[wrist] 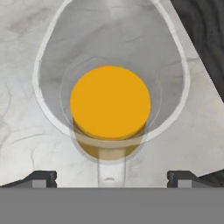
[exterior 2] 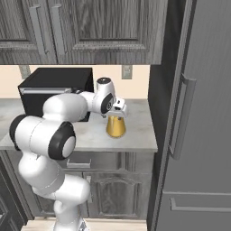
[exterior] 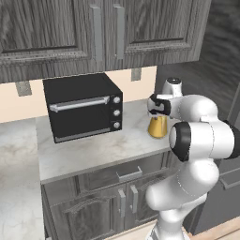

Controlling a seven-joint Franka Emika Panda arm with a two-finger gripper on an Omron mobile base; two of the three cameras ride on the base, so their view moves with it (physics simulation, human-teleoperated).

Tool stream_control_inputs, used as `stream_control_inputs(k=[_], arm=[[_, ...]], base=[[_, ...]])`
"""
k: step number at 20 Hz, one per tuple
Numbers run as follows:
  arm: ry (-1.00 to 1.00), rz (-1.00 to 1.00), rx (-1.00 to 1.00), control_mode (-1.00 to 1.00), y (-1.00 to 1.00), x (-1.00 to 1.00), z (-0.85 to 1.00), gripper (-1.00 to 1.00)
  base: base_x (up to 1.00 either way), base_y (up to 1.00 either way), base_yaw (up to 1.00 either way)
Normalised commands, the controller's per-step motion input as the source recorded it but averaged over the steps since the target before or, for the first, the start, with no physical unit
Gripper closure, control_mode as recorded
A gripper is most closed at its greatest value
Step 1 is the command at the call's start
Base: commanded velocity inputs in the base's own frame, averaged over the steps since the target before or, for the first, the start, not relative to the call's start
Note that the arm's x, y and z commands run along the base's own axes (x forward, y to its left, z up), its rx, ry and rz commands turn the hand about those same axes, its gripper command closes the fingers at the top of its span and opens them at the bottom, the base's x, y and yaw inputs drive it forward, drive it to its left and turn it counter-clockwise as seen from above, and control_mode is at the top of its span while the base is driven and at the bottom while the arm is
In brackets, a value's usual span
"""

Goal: There is a tray on the dining counter. Grab the cup, mug, and pitcher and place them on the tray. The pitcher may be placed next to the tray if it cannot fit the tray.

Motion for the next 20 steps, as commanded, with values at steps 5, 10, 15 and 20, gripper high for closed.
stream_control_inputs(k=[5, 10, 15, 20], arm=[[0.0, 0.0, 0.0, -1.0, 0.0, 0.06, -0.14, -1.0], [0.0, 0.0, 0.0, -1.0, 0.0, 0.04, -0.19, -1.0], [0.0, 0.0, 0.0, -1.0, 0.0, 0.07, -0.1, -1.0], [0.0, 0.0, 0.0, -1.0, 0.0, 0.12, -0.03, -1.0]], base=[[0.0, 0.0, 0.0], [0.0, 0.0, 0.0], [0.0, 0.0, 0.0], [0.0, 0.0, 0.0]])
